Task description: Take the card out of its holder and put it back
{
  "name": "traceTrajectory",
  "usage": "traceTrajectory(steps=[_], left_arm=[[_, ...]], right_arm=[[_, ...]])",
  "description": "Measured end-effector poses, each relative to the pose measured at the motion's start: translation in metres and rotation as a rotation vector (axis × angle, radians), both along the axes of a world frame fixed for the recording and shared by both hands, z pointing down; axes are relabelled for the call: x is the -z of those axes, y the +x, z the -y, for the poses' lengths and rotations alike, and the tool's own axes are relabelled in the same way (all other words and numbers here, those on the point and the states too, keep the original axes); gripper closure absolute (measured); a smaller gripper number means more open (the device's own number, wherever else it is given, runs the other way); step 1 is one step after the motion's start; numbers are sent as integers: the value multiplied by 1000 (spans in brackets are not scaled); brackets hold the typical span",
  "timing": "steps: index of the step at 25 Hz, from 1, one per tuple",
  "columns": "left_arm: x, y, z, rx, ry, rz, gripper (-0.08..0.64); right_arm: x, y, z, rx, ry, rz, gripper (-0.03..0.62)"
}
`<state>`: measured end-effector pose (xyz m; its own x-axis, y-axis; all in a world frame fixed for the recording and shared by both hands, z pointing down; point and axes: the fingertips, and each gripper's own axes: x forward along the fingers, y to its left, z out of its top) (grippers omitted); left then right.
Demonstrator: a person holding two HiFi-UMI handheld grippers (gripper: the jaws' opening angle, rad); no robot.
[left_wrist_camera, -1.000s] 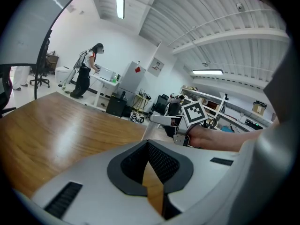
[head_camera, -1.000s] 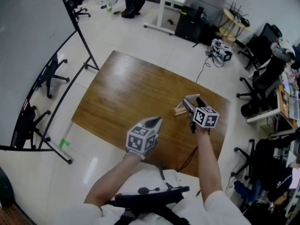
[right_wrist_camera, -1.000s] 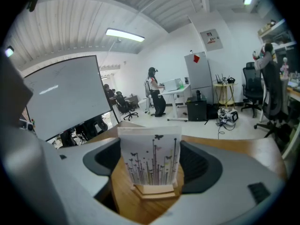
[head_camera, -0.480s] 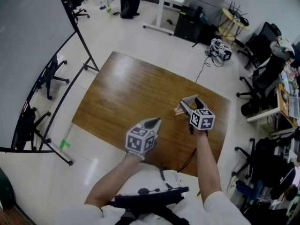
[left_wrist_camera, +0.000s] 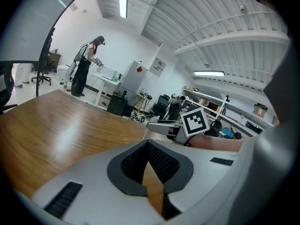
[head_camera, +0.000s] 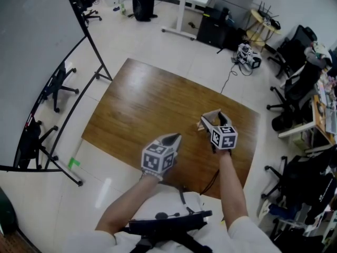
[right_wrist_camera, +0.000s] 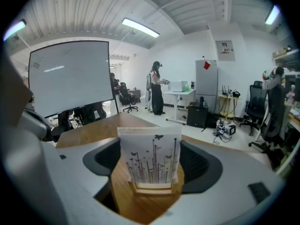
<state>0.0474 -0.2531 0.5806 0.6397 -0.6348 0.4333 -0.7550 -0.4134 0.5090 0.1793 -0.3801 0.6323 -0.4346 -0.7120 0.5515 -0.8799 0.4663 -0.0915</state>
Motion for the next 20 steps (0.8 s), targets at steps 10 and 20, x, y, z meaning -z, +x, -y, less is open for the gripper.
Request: traceTrajectory(steps=[10,20], left_arm=[[-5,0,1,3,-13,6,569],[-10,-2,3,6,-27,14,569]], right_arm=[[-26,5,-4,-23,-46,-7,175],[-41,4,-4,-30,-50,-25,170]])
